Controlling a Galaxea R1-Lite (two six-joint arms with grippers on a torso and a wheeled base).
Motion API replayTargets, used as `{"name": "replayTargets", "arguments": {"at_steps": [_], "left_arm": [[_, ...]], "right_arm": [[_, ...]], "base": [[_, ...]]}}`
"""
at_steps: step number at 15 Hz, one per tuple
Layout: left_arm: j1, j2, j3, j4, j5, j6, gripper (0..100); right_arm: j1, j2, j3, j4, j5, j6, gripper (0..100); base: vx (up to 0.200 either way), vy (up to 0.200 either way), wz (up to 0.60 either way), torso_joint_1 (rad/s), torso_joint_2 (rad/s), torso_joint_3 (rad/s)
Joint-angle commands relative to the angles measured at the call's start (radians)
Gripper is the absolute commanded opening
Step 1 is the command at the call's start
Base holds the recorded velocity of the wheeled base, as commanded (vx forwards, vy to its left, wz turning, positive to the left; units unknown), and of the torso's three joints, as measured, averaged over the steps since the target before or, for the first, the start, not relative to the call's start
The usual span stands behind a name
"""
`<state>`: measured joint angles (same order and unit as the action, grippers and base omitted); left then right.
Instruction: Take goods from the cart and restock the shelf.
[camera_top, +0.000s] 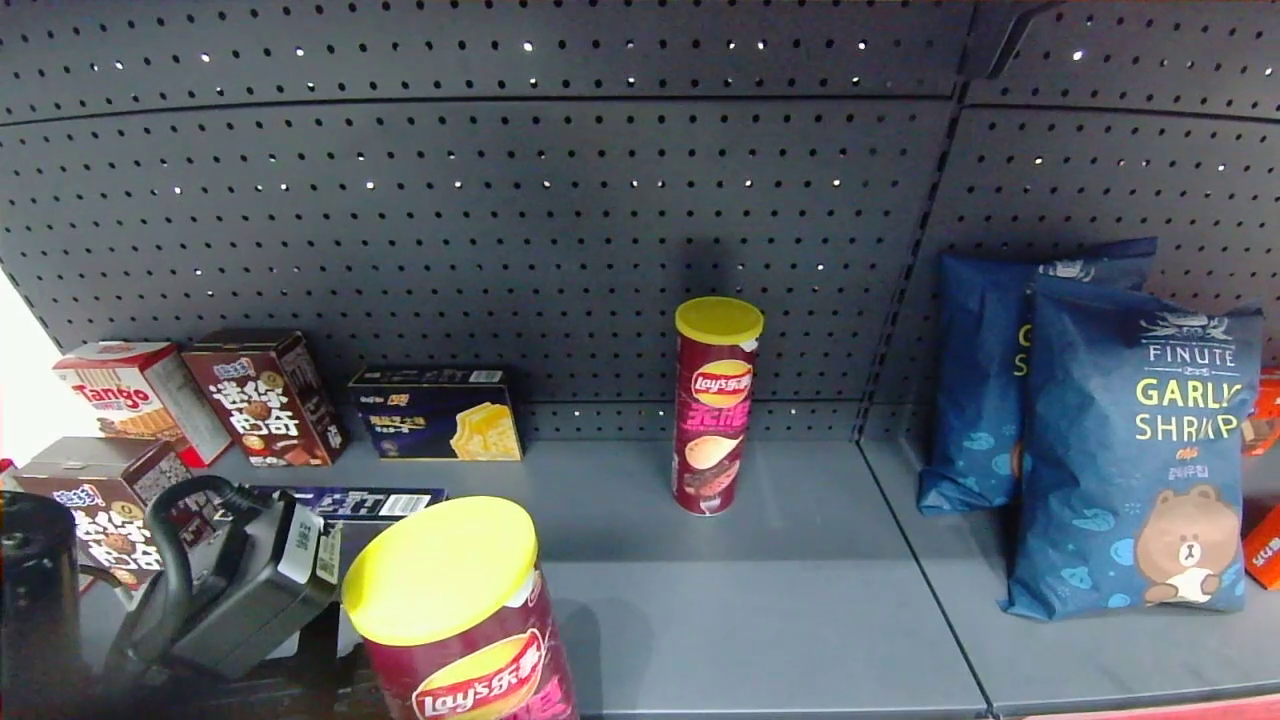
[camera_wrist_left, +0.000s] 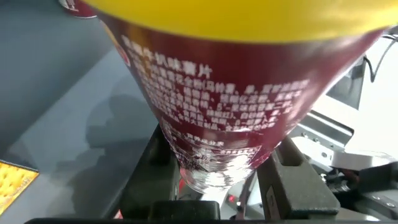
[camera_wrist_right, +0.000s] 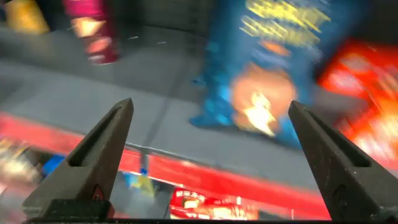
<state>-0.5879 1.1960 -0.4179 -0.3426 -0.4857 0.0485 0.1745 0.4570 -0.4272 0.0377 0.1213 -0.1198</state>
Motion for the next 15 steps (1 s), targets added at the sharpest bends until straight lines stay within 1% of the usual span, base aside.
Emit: {"name": "replayTargets", "arguments": {"at_steps": [1, 3, 5, 7, 8, 10, 11, 13, 15], "left_arm": [[0.005, 0.017, 0.004, 0.000, 0.001, -0.002, 0], [0.008, 0.019, 0.014, 0.000, -0.001, 0.001, 0], [0.008, 0.019, 0.010, -0.001, -0.001, 0.002, 0], [0.008, 0.016, 0.014, -0.001, -0.002, 0.002, 0], [0.010, 0.016, 0.021, -0.001, -0.002, 0.002, 0], [0.010, 0.014, 0.028, -0.004, -0.002, 0.002, 0], [0.010, 0.014, 0.028, -0.013, -0.002, 0.001, 0], [0.011, 0.030, 0.014, -0.027, -0.005, -0.001, 0], [0.013, 0.062, -0.030, -0.030, -0.005, 0.001, 0]], "right_arm": [[0.120, 0.267, -0.127, -0.005, 0.037, -0.024, 100], [0.195, 0.400, -0.189, -0.058, 0.047, -0.024, 100], [0.231, 0.493, -0.212, -0.130, 0.054, -0.031, 100], [0.278, 0.592, -0.277, -0.156, 0.074, -0.034, 100], [0.281, 0.637, -0.295, -0.157, 0.089, -0.034, 100], [0.287, 0.712, -0.301, -0.202, 0.189, -0.034, 100], [0.287, 0.743, -0.304, -0.220, 0.209, -0.034, 100], [0.303, 0.847, -0.340, -0.255, 0.218, -0.034, 100], [0.313, 0.925, -0.377, -0.295, 0.218, -0.043, 100]], "base": [[0.000, 0.000, 0.00, 0.000, 0.00, 0.000], [0.000, 0.000, 0.00, 0.000, 0.00, 0.000], [0.000, 0.000, 0.00, 0.000, 0.00, 0.000], [0.000, 0.000, 0.00, 0.000, 0.00, 0.000], [0.000, 0.000, 0.00, 0.000, 0.00, 0.000], [0.000, 0.000, 0.00, 0.000, 0.00, 0.000], [0.000, 0.000, 0.00, 0.000, 0.00, 0.000], [0.000, 0.000, 0.00, 0.000, 0.00, 0.000], [0.000, 0.000, 0.00, 0.000, 0.00, 0.000]]}}
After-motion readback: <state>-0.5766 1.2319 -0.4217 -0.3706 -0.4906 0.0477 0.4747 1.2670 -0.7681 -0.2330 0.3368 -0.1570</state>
